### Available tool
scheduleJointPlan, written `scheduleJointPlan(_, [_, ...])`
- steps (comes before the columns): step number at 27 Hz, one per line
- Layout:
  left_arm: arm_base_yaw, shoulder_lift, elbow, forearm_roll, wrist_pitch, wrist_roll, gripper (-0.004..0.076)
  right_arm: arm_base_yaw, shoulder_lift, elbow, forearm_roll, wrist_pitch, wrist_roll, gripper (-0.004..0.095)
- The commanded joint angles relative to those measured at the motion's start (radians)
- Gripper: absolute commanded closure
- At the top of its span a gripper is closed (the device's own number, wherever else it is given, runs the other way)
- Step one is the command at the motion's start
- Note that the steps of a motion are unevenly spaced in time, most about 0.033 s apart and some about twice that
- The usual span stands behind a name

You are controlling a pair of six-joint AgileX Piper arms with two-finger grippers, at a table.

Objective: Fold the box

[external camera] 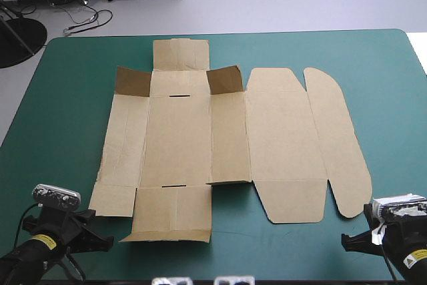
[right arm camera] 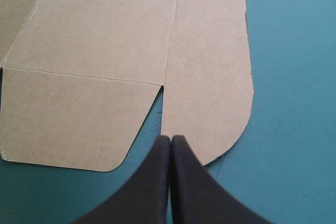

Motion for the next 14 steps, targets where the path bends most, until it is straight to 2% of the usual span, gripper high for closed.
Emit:
scheduleJointPlan(1, [-0.001,0.007,-0.024,-0.016,-0.053,-0.009,0.0734,0.002,0.009,-0.03,0.004,-0.059,-0.005,0.0928])
scheduleJointPlan(9, [-0.001,0.009,-0.052,-0.016,-0.029,-0.009,0.0734,0.002,0.009,-0.03,0.004,-0.059,-0.005,0.0928])
scheduleJointPlan(14, [-0.001,0.041,-0.198,-0.025,0.032,-0.037,0.0734,0.002,0.009,-0.03,0.004,-0.059,-0.005,0.0928])
